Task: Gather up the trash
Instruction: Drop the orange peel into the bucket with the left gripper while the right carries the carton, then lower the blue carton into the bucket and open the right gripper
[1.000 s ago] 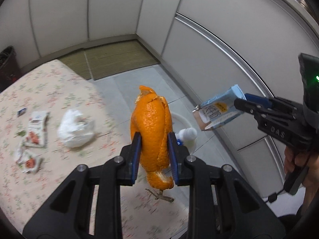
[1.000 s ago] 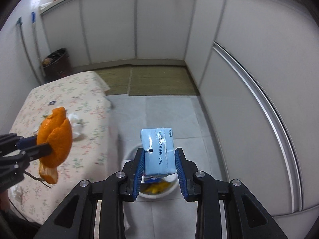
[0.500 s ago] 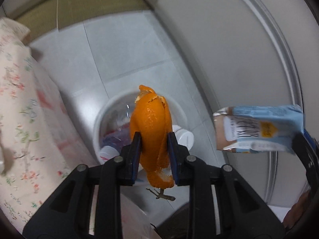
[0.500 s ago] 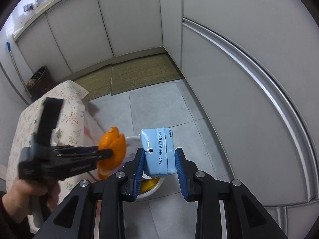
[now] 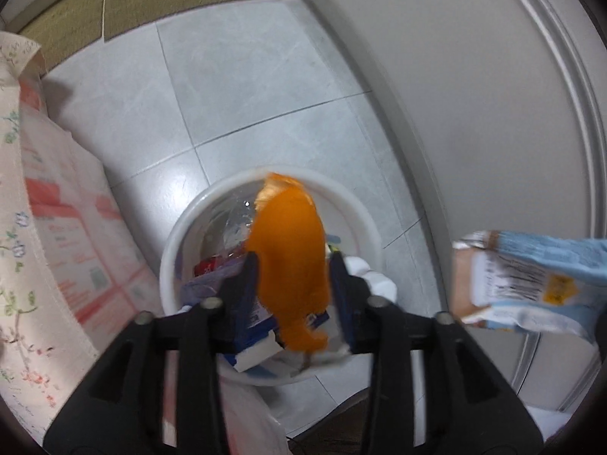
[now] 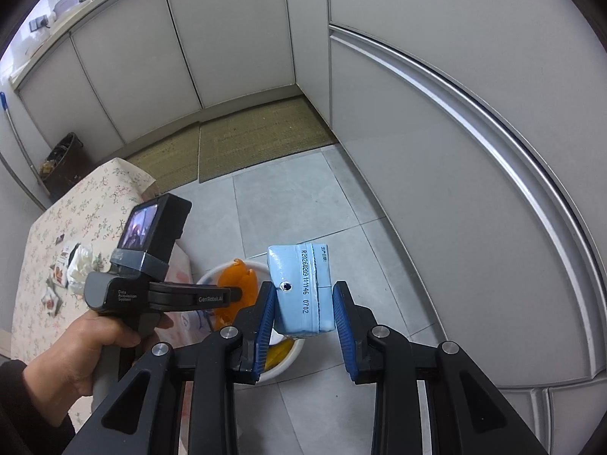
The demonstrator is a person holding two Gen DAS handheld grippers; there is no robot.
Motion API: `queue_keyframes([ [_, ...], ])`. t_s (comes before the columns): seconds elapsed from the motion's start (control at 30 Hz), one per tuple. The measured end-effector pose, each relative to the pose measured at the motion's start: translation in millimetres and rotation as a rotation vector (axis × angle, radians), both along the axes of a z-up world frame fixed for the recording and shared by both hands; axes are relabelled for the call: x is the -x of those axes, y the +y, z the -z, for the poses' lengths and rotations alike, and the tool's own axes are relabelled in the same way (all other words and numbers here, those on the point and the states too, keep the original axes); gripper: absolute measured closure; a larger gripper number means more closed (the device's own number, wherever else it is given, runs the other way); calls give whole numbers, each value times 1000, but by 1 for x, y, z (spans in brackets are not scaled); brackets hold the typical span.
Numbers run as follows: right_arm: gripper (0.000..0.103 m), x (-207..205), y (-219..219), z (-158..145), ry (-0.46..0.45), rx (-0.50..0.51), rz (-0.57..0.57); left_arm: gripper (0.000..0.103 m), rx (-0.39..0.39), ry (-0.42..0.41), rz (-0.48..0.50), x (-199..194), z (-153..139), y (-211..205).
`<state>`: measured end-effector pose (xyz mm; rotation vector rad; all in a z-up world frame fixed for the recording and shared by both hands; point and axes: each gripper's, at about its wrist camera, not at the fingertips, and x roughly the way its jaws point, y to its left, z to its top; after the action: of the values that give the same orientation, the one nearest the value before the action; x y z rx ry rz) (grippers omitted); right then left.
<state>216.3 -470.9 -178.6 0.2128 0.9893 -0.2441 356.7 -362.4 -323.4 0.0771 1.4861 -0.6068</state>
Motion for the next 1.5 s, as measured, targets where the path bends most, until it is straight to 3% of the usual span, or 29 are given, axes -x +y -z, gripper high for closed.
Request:
queue_keyframes([
  [0.27,71,-14,9,4,9,-6,-10,49,73,-107,-2,14,-62,54],
  [0.43,71,-35,29,10,11,-30,-52,35,69,-214,16,41,-100,103],
  [0.53,71,-53,50,16,6,-16,-125,29,79,-232,32,54,-116,135],
  [0.63,71,-73,75,16,-5,67,-281,27,86,-241,25,72,-128,173],
  [0.73,72,-86,89,20,-4,116,-364,27,88,-236,-13,85,-135,214],
  [0.8,72,-97,91,32,36,100,-342,26,95,-229,-54,89,-135,236],
  [0.9,72,-108,97,53,120,155,-292,26,109,-212,-101,91,-135,259],
  [1.0,72,-113,96,67,129,152,-270,26,122,-215,-111,99,-138,265],
  [1.3,71,-125,125,92,169,266,-323,26,144,-218,-114,101,-142,271],
  [1.5,71,-131,122,107,145,212,-287,26,152,-225,-145,100,-143,277],
])
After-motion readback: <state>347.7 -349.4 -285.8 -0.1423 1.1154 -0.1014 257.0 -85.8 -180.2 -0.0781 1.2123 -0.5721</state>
